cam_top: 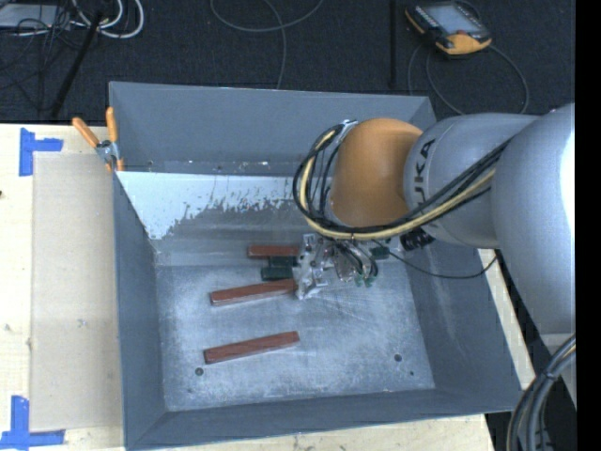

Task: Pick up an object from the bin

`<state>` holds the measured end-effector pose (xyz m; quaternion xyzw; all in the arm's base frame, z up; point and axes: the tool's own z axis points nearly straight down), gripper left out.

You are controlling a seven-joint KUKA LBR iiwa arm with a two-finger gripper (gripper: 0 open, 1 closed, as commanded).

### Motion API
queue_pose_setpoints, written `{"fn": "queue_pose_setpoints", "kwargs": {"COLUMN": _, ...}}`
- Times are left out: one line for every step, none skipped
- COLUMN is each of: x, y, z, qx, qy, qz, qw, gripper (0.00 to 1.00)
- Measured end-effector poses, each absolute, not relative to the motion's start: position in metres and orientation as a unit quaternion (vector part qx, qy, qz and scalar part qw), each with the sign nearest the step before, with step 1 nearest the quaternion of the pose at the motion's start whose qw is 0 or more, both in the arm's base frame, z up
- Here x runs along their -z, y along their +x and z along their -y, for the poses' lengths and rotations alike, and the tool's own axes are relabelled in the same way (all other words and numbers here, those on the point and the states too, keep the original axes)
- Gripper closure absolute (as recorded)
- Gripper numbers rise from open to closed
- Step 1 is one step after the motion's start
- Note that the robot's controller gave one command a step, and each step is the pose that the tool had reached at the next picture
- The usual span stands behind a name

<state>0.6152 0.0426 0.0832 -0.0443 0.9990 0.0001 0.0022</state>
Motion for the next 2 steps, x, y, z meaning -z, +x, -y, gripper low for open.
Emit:
{"fn": "queue_pose_setpoints", "kwargs": {"x": -0.0808, "y": 0.6098, "z": -0.0426, "qx": 0.0, "qy": -0.045, "qz": -0.999, "qw": -0.011, "gripper": 0.0}}
{"fn": "queue_pose_setpoints", "kwargs": {"x": -0.0818, "y": 0.6144, "z": -0.0432, "qx": 0.0, "qy": -0.045, "qz": -0.999, "qw": 0.002, "gripper": 1.0}}
